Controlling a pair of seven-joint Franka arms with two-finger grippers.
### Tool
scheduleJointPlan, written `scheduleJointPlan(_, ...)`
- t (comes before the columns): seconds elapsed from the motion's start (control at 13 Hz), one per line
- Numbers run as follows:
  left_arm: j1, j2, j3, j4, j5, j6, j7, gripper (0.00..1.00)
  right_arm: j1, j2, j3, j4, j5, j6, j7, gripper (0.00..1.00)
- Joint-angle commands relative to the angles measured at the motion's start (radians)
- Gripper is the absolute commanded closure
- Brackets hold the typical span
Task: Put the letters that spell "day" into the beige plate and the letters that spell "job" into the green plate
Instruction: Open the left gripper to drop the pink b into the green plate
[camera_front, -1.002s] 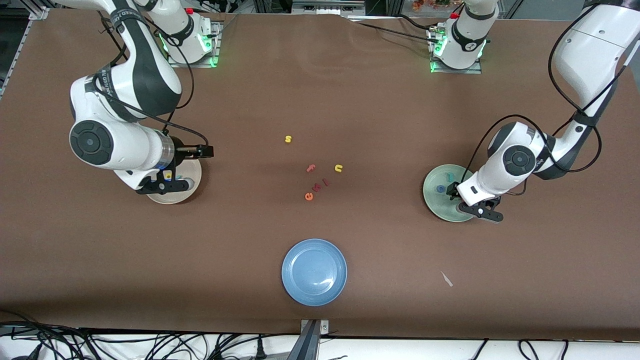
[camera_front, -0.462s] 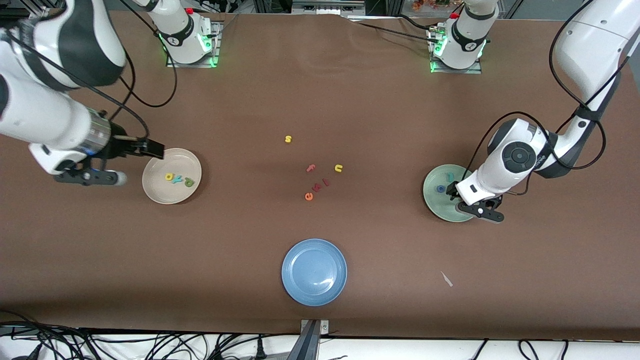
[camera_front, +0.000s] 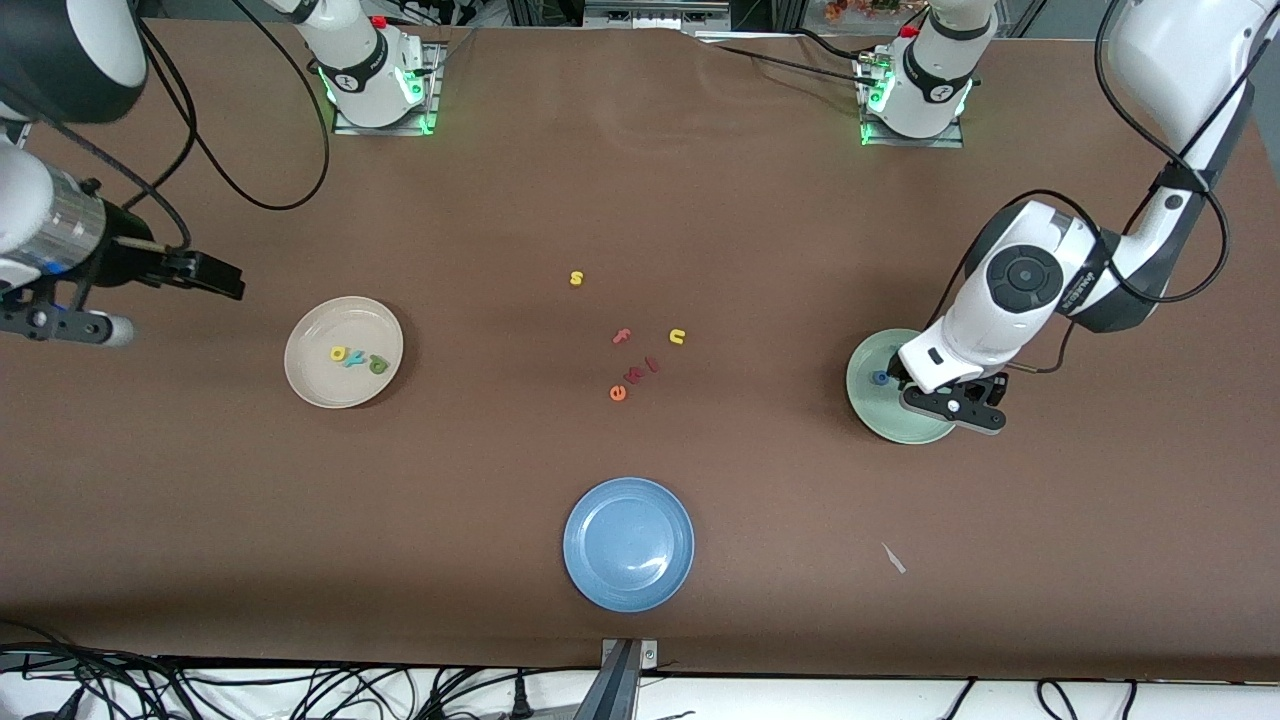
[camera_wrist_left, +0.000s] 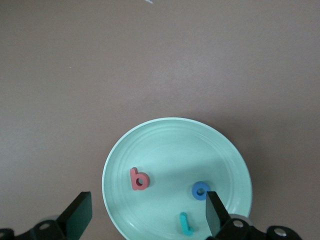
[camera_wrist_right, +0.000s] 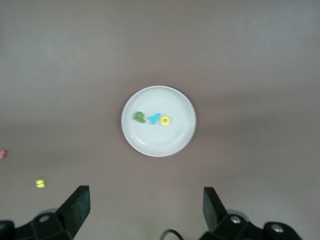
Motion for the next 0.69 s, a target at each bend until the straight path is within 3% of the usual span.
scheduleJointPlan(0.0, 0.007, -0.048, -0.067, 0.093, -0.044, -0.176, 0.008, 0.00, 0.012, -0.014, 0.025, 0.023, -0.048, -0.051, 0.006, 0.00)
scheduleJointPlan(0.23, 0.007, -0.050, -0.162, 0.298, -0.054, -0.440, 0.023, 0.00, -0.005, -0.035, 0.025, 0.024, -0.003, -0.065, 0.007, 0.00)
scheduleJointPlan(0.31, 0.004, -0.048, -0.171, 0.348, -0.080, -0.482, 0.023, 0.00, -0.016, -0.035, 0.025, 0.023, 0.033, -0.068, 0.007, 0.00)
scheduleJointPlan(0.62, -0.007, -0.053, -0.173, 0.472, -0.127, -0.599, 0.104, 0.00, -0.020, -0.046, 0.019, -0.003, 0.041, -0.066, 0.024, 0.00)
